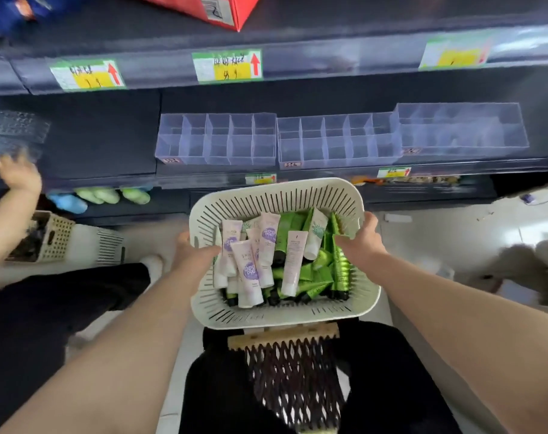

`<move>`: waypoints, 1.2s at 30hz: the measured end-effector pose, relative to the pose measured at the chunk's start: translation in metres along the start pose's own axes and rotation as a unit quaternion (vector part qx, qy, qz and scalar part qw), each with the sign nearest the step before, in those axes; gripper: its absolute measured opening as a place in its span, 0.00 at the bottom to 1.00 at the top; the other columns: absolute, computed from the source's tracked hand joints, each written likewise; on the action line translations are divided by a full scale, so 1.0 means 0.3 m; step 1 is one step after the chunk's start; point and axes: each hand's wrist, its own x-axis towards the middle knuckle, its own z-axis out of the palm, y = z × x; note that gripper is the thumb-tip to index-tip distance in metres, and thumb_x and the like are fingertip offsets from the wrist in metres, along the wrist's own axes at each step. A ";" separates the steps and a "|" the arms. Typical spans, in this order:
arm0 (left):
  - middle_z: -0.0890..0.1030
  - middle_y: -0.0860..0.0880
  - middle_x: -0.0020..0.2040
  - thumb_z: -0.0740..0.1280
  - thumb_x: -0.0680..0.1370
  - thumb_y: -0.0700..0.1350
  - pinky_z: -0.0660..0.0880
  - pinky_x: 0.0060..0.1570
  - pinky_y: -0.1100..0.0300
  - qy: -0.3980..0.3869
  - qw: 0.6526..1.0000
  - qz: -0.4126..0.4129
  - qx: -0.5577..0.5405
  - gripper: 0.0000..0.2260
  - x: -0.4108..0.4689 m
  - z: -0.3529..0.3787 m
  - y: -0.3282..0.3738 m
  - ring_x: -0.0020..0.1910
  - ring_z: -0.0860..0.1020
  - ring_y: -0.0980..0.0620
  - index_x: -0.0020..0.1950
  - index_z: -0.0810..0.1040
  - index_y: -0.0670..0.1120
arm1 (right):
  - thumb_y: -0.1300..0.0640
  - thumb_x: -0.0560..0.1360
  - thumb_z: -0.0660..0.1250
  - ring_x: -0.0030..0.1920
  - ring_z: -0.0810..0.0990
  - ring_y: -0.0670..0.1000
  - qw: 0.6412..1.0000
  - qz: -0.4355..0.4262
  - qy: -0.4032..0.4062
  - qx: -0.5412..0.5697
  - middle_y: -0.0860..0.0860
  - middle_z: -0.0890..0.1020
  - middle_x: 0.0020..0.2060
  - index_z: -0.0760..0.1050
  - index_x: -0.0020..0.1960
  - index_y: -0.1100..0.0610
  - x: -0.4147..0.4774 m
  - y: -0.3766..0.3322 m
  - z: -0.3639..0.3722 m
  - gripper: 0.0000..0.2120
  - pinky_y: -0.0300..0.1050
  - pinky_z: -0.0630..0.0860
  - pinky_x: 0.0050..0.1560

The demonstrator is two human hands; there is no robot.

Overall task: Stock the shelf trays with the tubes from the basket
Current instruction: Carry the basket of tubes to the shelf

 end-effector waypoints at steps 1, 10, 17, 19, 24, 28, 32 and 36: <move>0.79 0.48 0.53 0.74 0.72 0.42 0.77 0.50 0.52 -0.007 1.000 -0.001 0.001 0.25 0.030 0.035 -0.021 0.48 0.78 0.48 0.66 0.68 0.49 | 0.55 0.75 0.64 0.46 0.76 0.57 1.000 0.004 0.004 0.001 0.58 0.72 0.58 0.48 0.73 0.47 0.042 0.022 0.024 0.34 0.49 0.74 0.41; 0.80 0.49 0.50 0.72 0.72 0.42 0.73 0.38 0.57 -0.017 1.000 -0.001 0.009 0.25 0.291 0.277 -0.106 0.45 0.79 0.48 0.64 0.65 0.52 | 0.60 0.76 0.62 0.42 0.76 0.54 0.999 0.010 -0.013 0.038 0.57 0.74 0.55 0.50 0.72 0.49 0.362 0.169 0.192 0.31 0.41 0.69 0.30; 0.79 0.51 0.51 0.74 0.71 0.45 0.73 0.44 0.55 0.002 1.000 0.017 0.017 0.27 0.433 0.362 -0.117 0.46 0.78 0.47 0.65 0.65 0.53 | 0.59 0.76 0.63 0.41 0.76 0.52 0.998 -0.032 0.003 0.054 0.57 0.75 0.56 0.51 0.72 0.52 0.518 0.192 0.279 0.30 0.41 0.69 0.31; 0.79 0.51 0.51 0.74 0.71 0.44 0.73 0.44 0.56 0.006 1.000 0.023 0.016 0.27 0.457 0.370 -0.106 0.46 0.77 0.47 0.65 0.65 0.53 | 0.59 0.76 0.62 0.41 0.77 0.52 0.997 -0.045 0.007 0.056 0.57 0.74 0.57 0.50 0.73 0.50 0.545 0.185 0.293 0.30 0.40 0.69 0.30; 0.77 0.51 0.52 0.73 0.72 0.43 0.74 0.46 0.54 0.015 0.999 0.044 0.026 0.28 0.525 0.401 -0.127 0.48 0.77 0.47 0.68 0.64 0.52 | 0.58 0.77 0.62 0.43 0.78 0.54 0.997 -0.057 0.002 0.046 0.60 0.72 0.61 0.48 0.73 0.45 0.612 0.190 0.342 0.32 0.43 0.73 0.32; 0.78 0.50 0.52 0.71 0.72 0.43 0.78 0.51 0.51 0.046 0.997 0.059 0.030 0.25 0.583 0.418 -0.150 0.47 0.78 0.46 0.65 0.65 0.53 | 0.58 0.76 0.63 0.43 0.78 0.54 0.995 -0.071 0.030 0.057 0.59 0.72 0.60 0.49 0.73 0.45 0.660 0.188 0.375 0.33 0.47 0.76 0.35; 0.77 0.44 0.60 0.70 0.74 0.48 0.76 0.53 0.50 0.081 0.968 0.085 0.222 0.25 0.576 0.430 -0.115 0.56 0.77 0.41 0.67 0.65 0.47 | 0.52 0.75 0.62 0.63 0.69 0.64 0.984 -0.048 0.115 -0.125 0.62 0.67 0.66 0.46 0.75 0.50 0.642 0.175 0.408 0.36 0.61 0.70 0.63; 0.58 0.42 0.75 0.67 0.76 0.48 0.62 0.71 0.49 0.091 0.826 0.234 0.504 0.31 0.522 0.481 -0.093 0.74 0.57 0.42 0.76 0.59 0.44 | 0.57 0.75 0.56 0.76 0.39 0.59 0.910 -0.178 0.159 -0.339 0.58 0.45 0.77 0.43 0.78 0.57 0.571 0.138 0.462 0.35 0.58 0.40 0.74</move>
